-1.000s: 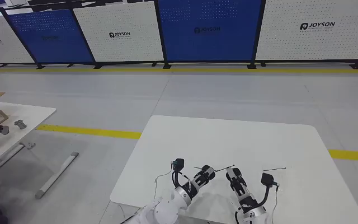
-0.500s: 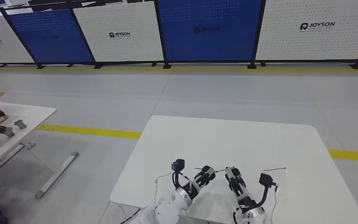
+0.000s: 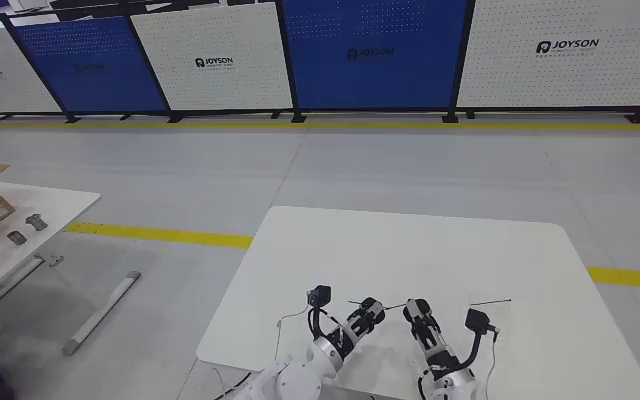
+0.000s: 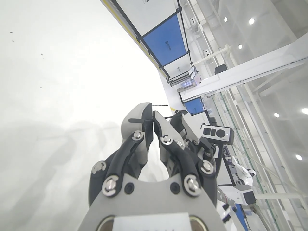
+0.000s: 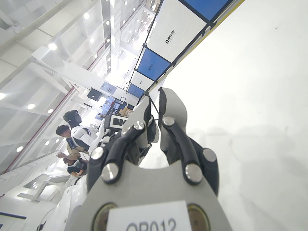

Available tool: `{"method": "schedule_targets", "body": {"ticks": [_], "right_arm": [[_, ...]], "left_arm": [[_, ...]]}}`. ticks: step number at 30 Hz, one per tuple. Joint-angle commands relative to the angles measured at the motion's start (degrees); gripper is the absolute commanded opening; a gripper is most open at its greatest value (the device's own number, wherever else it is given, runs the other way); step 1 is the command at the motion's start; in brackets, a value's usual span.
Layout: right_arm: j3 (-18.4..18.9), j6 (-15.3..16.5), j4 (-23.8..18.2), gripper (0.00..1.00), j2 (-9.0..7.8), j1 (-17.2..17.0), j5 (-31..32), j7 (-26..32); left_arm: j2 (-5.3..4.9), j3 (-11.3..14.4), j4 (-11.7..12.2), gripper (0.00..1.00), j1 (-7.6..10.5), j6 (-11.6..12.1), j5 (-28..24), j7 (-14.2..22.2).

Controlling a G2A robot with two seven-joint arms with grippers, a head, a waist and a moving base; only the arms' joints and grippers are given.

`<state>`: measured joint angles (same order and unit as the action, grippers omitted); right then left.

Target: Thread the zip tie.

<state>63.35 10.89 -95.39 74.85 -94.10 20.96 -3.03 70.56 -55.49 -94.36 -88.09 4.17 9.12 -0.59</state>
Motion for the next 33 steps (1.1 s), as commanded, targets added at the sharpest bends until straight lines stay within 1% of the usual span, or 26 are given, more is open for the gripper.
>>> {"method": "schedule_targets", "body": {"ticks": [1,2,3,5,9,18,22,27,33], "right_arm": [[0.0,0.0,0.0,0.10,0.02,0.0,0.0,0.0],[0.0,-0.1,0.0,0.07,0.04,0.0,0.0,0.1],[0.1,-0.1,0.0,0.07,0.05,0.0,-0.1,0.1],[0.1,-0.1,0.1,0.00,0.08,0.1,-0.1,0.2],[0.1,-0.2,0.2,0.00,0.13,0.2,-0.1,0.3],[0.0,-0.1,0.4,0.00,0.22,0.4,0.4,0.8],[0.2,0.9,0.5,0.00,0.21,0.3,-0.3,1.4],[0.4,1.4,0.6,0.00,0.17,0.3,-0.3,2.2],[1.1,2.0,0.4,0.00,0.09,-0.3,-0.5,1.9]], "left_arm": [[-0.01,0.0,0.0,0.00,-0.10,0.1,0.5,-0.1],[-0.02,0.0,0.0,0.00,-0.14,0.2,0.6,-0.1],[-0.02,0.0,0.0,0.00,-0.17,0.3,0.8,-0.1],[-0.03,0.0,-0.1,0.00,-0.26,0.3,1.0,-0.3],[-0.03,0.0,-0.2,0.00,-0.44,0.5,1.2,-0.3],[-0.08,-0.1,-0.6,0.00,-0.91,2.2,1.2,0.0],[-0.11,0.0,-0.8,0.00,-1.08,2.8,1.3,0.5],[-0.17,0.1,-1.4,0.00,-1.39,3.5,1.0,1.2],[-0.13,-0.1,-1.2,0.00,-1.05,2.8,-0.2,1.9]]}}
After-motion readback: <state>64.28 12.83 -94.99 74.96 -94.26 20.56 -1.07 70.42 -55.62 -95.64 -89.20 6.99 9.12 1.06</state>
